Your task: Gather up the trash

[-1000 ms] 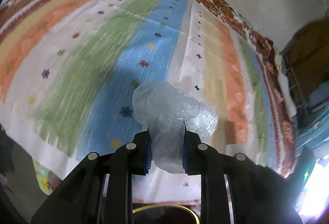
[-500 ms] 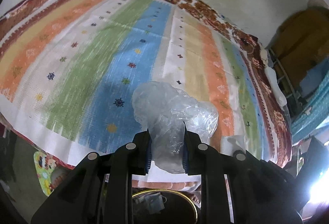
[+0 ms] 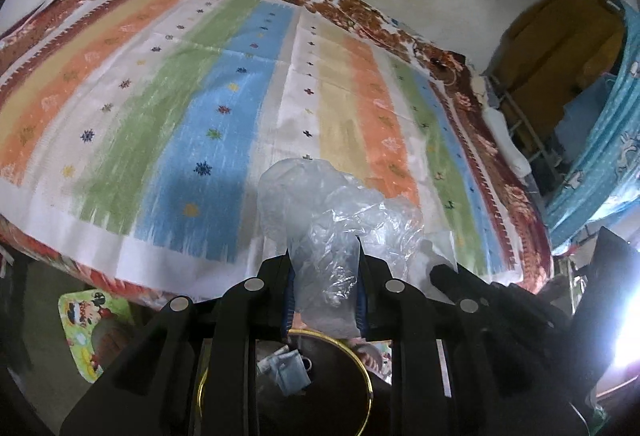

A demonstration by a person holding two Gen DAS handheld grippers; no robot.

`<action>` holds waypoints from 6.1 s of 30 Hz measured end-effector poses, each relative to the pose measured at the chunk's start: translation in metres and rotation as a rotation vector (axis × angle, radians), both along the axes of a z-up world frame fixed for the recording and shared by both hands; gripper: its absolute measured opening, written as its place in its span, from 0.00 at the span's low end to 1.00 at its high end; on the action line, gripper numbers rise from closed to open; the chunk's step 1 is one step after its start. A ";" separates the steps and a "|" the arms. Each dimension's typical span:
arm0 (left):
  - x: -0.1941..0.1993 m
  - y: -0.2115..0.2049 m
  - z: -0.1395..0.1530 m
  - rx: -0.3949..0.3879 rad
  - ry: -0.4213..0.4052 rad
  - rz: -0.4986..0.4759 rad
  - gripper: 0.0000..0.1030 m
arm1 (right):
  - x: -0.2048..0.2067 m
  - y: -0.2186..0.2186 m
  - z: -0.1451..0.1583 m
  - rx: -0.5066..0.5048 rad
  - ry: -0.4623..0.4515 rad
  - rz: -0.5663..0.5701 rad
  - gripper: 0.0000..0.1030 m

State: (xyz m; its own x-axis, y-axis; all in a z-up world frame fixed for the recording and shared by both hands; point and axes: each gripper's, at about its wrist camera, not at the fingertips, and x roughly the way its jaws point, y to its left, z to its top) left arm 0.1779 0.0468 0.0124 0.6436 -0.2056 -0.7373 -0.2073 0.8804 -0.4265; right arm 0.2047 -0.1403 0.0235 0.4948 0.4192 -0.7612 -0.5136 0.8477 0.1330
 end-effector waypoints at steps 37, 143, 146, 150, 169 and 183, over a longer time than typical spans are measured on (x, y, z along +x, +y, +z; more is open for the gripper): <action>-0.109 -0.033 -0.025 0.107 0.076 -0.036 0.22 | -0.110 -0.034 -0.033 0.012 0.068 0.022 0.07; -0.199 -0.076 -0.028 0.266 -0.002 -0.179 0.94 | -0.205 -0.093 -0.011 0.095 -0.023 0.058 0.91; -0.202 -0.079 -0.030 0.302 0.002 -0.170 0.94 | -0.203 -0.095 -0.013 0.114 -0.007 0.056 0.91; -0.202 -0.077 -0.032 0.287 0.002 -0.176 0.94 | -0.202 -0.096 -0.015 0.120 0.000 0.050 0.91; -0.197 -0.078 -0.038 0.252 0.023 -0.186 0.94 | -0.200 -0.093 -0.022 0.147 0.031 0.053 0.91; -0.197 -0.077 -0.039 0.247 0.026 -0.186 0.94 | -0.200 -0.094 -0.021 0.145 0.032 0.054 0.92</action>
State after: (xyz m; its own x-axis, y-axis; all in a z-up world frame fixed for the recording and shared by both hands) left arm -0.0192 -0.0298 -0.0263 0.5920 -0.1307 -0.7953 -0.0408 0.9806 -0.1915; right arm 0.0047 -0.2343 0.0021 0.4447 0.5513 -0.7059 -0.5515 0.7895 0.2692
